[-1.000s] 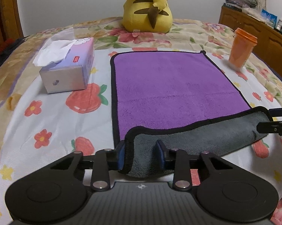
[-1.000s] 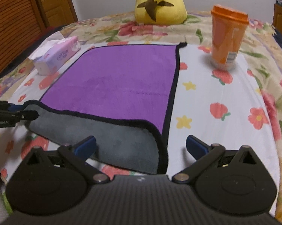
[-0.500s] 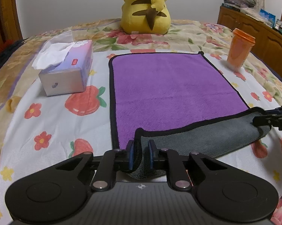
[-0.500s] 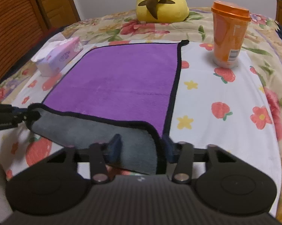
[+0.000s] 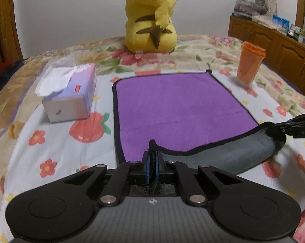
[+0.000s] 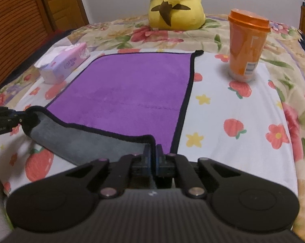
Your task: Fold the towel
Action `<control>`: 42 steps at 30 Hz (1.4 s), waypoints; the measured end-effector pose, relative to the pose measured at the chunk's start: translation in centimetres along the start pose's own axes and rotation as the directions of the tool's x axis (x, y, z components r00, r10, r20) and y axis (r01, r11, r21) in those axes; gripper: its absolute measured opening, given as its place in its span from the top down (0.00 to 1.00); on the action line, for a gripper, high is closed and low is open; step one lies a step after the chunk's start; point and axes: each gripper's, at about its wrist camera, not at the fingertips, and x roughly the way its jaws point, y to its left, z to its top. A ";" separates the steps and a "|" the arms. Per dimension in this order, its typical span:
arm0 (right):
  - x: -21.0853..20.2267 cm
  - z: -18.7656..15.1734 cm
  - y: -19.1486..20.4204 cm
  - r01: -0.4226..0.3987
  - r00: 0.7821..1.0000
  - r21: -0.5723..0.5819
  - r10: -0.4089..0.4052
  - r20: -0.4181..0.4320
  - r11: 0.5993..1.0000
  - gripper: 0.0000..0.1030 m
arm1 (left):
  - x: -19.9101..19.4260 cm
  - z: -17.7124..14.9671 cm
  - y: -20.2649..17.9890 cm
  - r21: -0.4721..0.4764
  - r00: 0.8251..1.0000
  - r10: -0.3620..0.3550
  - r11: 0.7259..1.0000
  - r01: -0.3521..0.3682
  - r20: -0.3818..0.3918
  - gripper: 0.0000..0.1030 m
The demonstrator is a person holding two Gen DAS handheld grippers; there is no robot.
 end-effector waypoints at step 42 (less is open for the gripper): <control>-3.5 2.8 -0.1 -0.046 0.965 -0.033 0.053 0.257 0.998 0.95 | -2.3 2.6 -0.5 -0.022 0.978 0.026 1.000 -0.022 0.207 0.92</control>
